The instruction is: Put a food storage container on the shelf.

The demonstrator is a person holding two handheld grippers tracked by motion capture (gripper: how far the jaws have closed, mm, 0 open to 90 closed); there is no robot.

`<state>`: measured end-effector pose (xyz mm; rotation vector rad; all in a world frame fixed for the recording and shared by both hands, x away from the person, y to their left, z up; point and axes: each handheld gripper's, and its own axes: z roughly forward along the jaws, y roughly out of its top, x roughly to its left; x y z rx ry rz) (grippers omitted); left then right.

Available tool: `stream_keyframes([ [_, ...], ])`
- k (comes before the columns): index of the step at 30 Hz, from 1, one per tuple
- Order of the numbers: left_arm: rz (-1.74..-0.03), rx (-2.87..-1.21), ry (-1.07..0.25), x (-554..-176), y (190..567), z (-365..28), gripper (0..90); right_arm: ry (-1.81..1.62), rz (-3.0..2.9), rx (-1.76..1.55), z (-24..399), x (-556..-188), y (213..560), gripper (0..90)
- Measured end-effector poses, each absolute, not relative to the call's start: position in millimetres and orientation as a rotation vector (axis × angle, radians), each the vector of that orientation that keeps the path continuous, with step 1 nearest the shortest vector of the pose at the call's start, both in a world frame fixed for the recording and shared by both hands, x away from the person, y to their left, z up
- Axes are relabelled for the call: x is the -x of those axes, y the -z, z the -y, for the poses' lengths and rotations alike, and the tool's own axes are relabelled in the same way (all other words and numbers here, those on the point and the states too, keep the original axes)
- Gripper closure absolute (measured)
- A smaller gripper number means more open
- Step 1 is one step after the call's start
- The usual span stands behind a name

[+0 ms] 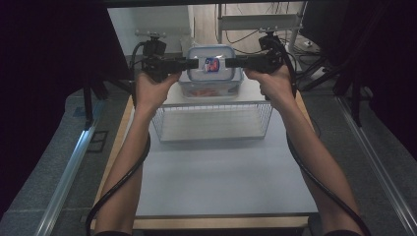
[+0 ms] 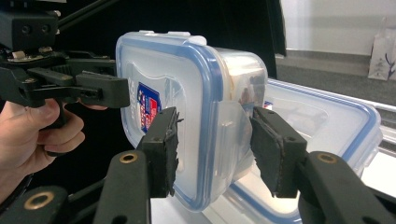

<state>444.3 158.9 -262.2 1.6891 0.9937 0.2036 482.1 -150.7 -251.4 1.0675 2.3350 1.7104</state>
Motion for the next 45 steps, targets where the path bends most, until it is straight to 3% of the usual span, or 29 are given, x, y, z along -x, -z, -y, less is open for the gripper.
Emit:
stream_keyframes([
  [9, -1.04, -1.662, -0.172, -455.3, 265.7, -160.9, 48.0, -1.726, -2.34, -1.141, 148.3, -494.8, 256.7, 51.9],
  [26, -1.093, -1.641, -0.159, -471.8, 269.7, -154.2, 34.4, -1.689, -2.267, -1.179, 140.6, -510.4, 260.2, 43.8],
  [33, -1.069, -1.628, -0.256, -460.0, 263.7, -161.0, 33.4, -1.662, -2.259, -1.145, 141.8, -506.8, 259.5, 42.8],
  [36, -1.027, -1.645, -0.301, -448.3, 262.7, -165.1, 36.8, -1.663, -2.246, -1.121, 146.5, -502.4, 258.3, 42.9],
  [39, -0.981, -1.658, -0.347, -432.5, 265.4, -167.7, 45.9, -1.654, -2.235, -1.089, 153.5, -495.7, 257.7, 45.4],
  [45, -0.889, -1.737, -0.421, -409.8, 283.5, -158.6, 81.1, -1.595, -2.206, -1.026, 166.6, -481.6, 262.1, 60.8],
])
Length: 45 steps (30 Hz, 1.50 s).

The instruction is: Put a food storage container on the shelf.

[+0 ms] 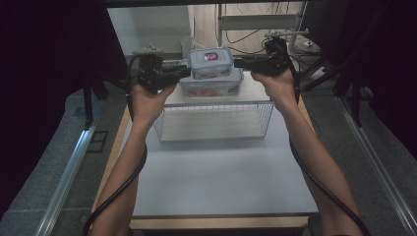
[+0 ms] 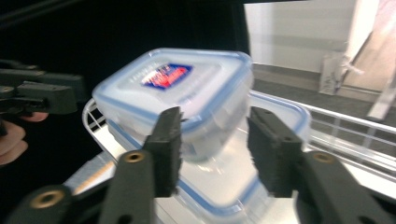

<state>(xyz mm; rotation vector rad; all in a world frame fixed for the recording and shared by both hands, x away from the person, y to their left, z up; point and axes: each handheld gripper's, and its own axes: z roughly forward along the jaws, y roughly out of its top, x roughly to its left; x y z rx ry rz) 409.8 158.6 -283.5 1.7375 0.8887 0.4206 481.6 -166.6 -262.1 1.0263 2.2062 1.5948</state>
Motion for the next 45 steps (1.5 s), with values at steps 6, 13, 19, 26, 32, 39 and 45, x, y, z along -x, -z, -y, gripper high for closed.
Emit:
stream_keyframes([
  [6, -0.884, -1.779, -0.424, -417.9, 294.8, -142.8, 89.9, -1.523, -2.208, -1.003, 169.7, -474.2, 273.3, 67.2],
  [13, -0.918, -1.796, -0.449, -426.6, 297.5, -134.5, 90.0, -1.495, -2.226, -0.992, 170.5, -471.2, 282.7, 66.7],
  [19, -0.913, -1.789, -0.449, -421.0, 298.3, -135.4, 89.8, -1.502, -2.233, -0.983, 171.5, -465.8, 286.4, 63.1],
  [26, -0.843, -1.834, -0.49, -383.4, 313.5, -135.3, 61.7, -1.499, -2.253, -0.895, 175.1, -430.5, 304.6, 45.6],
  [32, -0.822, -1.896, -0.51, -348.2, 339.9, -133.9, 34.4, -1.45, -2.306, -0.834, 184.3, -393.8, 335.1, 31.3],
  [39, -0.838, -1.925, -0.507, -315.6, 372.7, -134.6, 17.8, -1.392, -2.33, -0.802, 196.8, -363.4, 365.4, 20.2],
  [45, -0.867, -1.906, -0.458, -290.1, 404.8, -140.6, 8.5, -1.376, -2.322, -0.826, 212.6, -339.5, 389.9, 14.3],
])
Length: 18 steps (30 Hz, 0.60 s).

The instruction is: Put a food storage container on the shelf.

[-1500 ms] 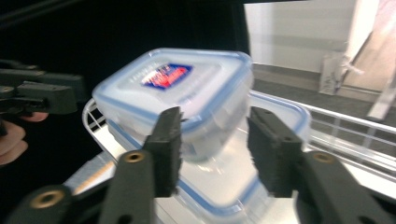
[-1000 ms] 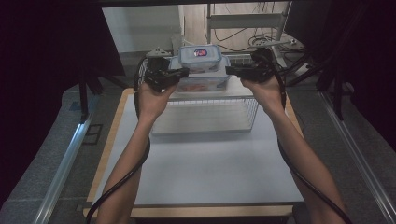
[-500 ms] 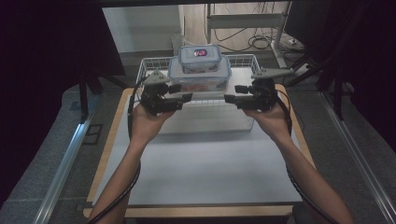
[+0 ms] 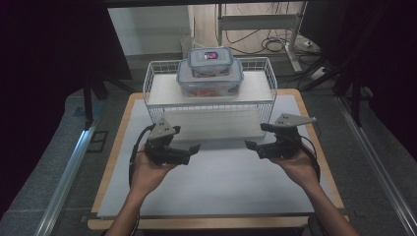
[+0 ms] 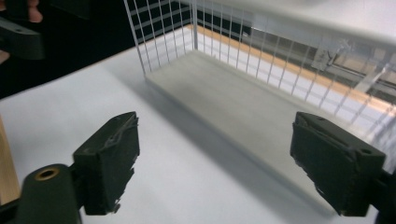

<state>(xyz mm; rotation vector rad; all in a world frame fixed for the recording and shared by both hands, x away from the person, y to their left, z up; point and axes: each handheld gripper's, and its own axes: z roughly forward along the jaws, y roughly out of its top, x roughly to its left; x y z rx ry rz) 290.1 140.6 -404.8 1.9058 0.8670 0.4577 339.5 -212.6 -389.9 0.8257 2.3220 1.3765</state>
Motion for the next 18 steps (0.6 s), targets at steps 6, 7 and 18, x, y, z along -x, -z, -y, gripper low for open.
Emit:
stream_keyframes([
  [6, -0.913, -1.888, -0.475, -262.4, 440.4, -153.0, 5.5, -1.377, -2.319, -0.855, 229.5, -316.8, 417.1, 10.3],
  [7, -0.917, -1.884, -0.474, -257.9, 446.9, -154.8, 4.8, -1.367, -2.319, -0.86, 231.5, -313.6, 422.0, 9.7],
  [18, -1.022, -2.043, -0.597, -225.3, 513.3, -172.4, 0.8, -1.256, -2.35, -0.868, 256.2, -295.8, 481.0, 6.3],
])
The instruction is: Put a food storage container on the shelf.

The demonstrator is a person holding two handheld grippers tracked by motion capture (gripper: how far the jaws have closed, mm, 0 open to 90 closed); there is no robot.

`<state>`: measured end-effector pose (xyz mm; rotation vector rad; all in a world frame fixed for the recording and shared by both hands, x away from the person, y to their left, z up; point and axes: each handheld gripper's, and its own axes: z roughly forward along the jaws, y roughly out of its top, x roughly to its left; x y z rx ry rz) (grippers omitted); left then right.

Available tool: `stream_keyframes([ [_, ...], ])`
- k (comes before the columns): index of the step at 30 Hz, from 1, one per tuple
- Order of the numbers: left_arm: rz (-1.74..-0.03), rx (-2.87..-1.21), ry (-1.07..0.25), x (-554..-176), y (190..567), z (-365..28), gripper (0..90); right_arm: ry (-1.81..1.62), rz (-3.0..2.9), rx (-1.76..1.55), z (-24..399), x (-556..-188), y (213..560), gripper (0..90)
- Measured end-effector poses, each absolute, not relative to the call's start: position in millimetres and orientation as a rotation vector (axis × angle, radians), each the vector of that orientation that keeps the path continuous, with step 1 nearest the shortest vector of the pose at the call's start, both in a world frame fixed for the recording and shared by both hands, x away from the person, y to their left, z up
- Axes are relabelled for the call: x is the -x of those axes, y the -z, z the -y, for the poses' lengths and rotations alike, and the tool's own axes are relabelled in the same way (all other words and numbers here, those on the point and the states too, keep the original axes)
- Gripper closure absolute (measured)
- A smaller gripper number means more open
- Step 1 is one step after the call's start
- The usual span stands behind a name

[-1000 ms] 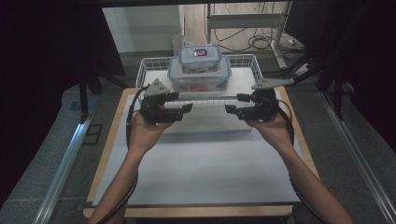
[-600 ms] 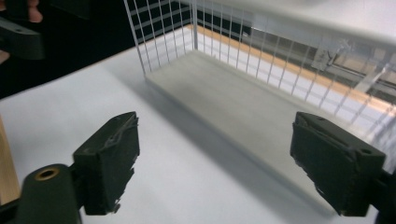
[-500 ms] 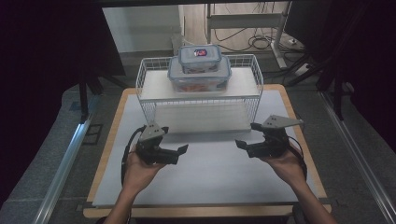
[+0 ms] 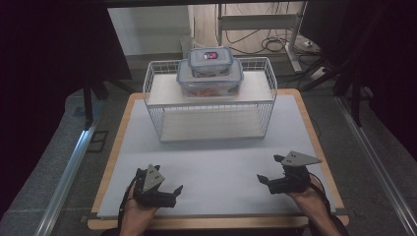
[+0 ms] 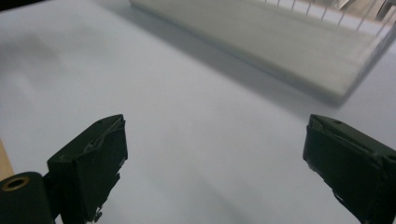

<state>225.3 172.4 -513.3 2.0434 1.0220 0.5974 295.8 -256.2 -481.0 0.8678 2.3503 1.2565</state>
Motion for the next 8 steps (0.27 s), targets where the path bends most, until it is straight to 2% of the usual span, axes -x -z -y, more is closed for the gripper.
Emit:
stream_keyframes([
  [4, -1.071, -2.059, -0.541, -225.3, 523.9, -179.0, 0.7, -1.18, -2.416, -0.922, 267.0, -294.1, 501.6, 6.3],
  [8, -1.071, -2.026, -0.551, -226.4, 522.3, -181.4, 0.7, -1.182, -2.412, -0.935, 268.7, -294.4, 501.5, 6.4],
])
